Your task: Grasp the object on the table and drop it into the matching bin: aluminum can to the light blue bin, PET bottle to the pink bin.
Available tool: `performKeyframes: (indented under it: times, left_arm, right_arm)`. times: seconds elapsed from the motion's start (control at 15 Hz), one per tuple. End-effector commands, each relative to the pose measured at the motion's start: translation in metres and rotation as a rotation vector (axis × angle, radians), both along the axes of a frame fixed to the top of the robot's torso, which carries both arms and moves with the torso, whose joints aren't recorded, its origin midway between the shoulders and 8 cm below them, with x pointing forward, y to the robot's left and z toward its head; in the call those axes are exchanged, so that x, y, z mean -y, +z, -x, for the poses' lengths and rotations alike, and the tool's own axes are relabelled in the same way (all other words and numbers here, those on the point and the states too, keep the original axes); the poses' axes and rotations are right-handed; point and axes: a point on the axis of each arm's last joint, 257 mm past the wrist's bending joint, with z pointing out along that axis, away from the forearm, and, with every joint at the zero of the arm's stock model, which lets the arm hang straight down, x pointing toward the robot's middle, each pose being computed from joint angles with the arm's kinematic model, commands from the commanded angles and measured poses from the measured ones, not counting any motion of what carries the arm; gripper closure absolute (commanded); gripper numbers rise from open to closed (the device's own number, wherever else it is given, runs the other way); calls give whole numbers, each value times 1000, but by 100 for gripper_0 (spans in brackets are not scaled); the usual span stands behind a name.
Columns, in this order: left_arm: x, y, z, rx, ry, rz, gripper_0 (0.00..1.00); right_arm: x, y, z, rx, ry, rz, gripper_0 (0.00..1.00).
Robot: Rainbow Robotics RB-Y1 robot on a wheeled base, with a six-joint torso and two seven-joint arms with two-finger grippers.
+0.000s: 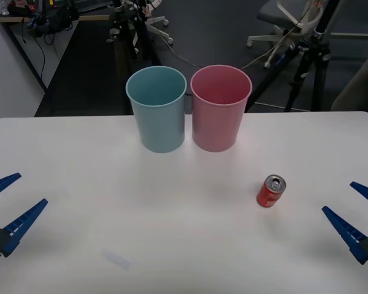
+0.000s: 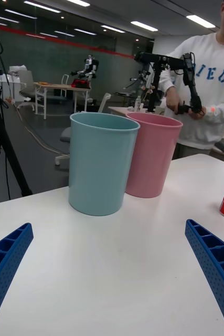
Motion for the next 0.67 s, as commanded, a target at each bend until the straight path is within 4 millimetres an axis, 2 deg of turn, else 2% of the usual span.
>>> performKeyframes:
  times: [0.07, 0.27, 0.67]
  left_arm:
    - [0, 0, 0, 0, 0, 0, 0]
    - [0, 0, 0, 0, 0, 0, 0]
    - [0, 0, 0, 0, 0, 0, 0]
  right_arm:
    - [6, -38, 1, -12, -41, 55, 0]
    - [4, -66, 3, -10, -66, 89, 0]
    - [-4, -90, -6, 40, -129, 168, 0]
